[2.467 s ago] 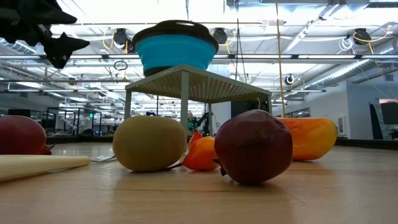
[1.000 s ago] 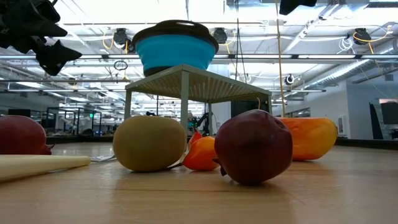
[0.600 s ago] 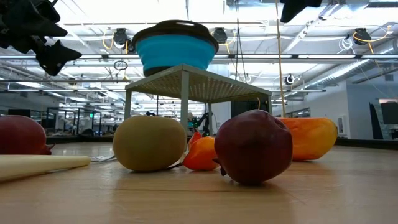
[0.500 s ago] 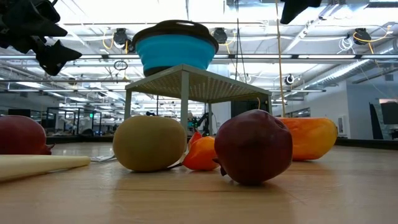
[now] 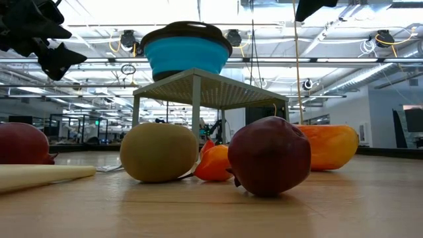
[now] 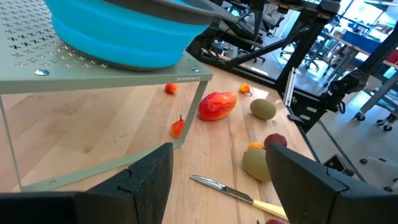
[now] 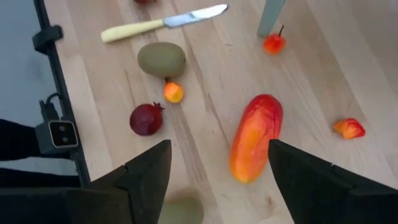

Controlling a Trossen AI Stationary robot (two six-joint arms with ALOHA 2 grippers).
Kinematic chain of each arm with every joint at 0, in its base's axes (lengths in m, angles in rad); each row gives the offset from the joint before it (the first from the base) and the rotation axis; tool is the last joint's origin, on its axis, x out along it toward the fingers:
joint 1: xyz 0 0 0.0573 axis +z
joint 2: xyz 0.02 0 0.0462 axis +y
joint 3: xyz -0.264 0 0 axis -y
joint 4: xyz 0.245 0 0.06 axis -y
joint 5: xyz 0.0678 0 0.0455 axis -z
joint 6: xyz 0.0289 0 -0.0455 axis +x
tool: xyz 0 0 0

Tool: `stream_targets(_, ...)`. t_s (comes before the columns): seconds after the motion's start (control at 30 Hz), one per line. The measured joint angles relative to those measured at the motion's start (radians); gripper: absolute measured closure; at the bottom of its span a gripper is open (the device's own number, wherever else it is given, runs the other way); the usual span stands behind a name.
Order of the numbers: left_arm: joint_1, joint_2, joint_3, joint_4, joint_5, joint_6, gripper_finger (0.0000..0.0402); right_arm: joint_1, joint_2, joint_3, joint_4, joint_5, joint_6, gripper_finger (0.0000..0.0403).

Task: Pick & Place Fruit
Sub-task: Put the mango into the blue strainer bowl

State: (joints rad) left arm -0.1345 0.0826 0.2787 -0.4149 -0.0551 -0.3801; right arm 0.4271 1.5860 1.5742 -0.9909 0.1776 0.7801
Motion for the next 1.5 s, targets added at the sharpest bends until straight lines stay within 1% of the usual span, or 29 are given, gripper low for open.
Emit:
stream_targets(0.17,0.0,0.0,0.0,0.0,0.0,-0.008,0.0147,0.0,0.0,0.0,-0.001,0.0,0.001,0.0139)
stream_targets(0.27,0.0,0.0,0.0,0.0,0.002,-0.014,0.0147,0.0,0.0,0.0,-0.001,0.0,0.001,0.0129)
stream_targets(0.33,0.0,0.0,0.0,0.0,0.002,-0.01,0.0147,0.0,0.0,0.0,-0.001,0.001,0.001,0.0113)
stream_targets(0.43,0.0,0.0,0.0,0.0,0.001,0.006,0.0147,0.0,0.0,-0.005,0.0,0.002,0.011,0.0079)
stream_targets(0.57,0.0,0.0,0.0,-0.001,0.001,0.017,0.0147,-0.001,-0.001,-0.042,-0.001,0.002,0.06,0.0031)
stream_targets(0.67,0.0,0.0,0.0,-0.003,0.001,0.019,0.0147,-0.003,-0.001,-0.076,0.011,0.002,0.079,0.0008)
stream_targets(0.93,0.0,0.0,0.0,-0.011,0.002,0.012,0.0147,-0.008,-0.008,-0.126,0.152,0.004,0.033,0.0006)
stream_targets(1.07,0.0,0.0,0.0,-0.018,0.002,0.038,0.0147,-0.006,-0.008,-0.135,0.167,0.001,-0.012,0.0005)
stream_targets(1.27,0.0,0.0,0.0,-0.016,0.002,0.037,0.0147,-0.004,-0.008,-0.15,0.164,0.001,-0.035,0.0004)
stream_targets(1.43,0.0,0.0,0.0,-0.018,0.003,-0.025,0.0147,-0.007,-0.008,-0.15,0.164,0.003,-0.036,0.0004)
stream_targets(1.5,0.0,0.0,0.0,-0.018,0.003,-0.023,0.0147,-0.007,-0.008,-0.15,0.164,0.003,-0.035,0.0004)
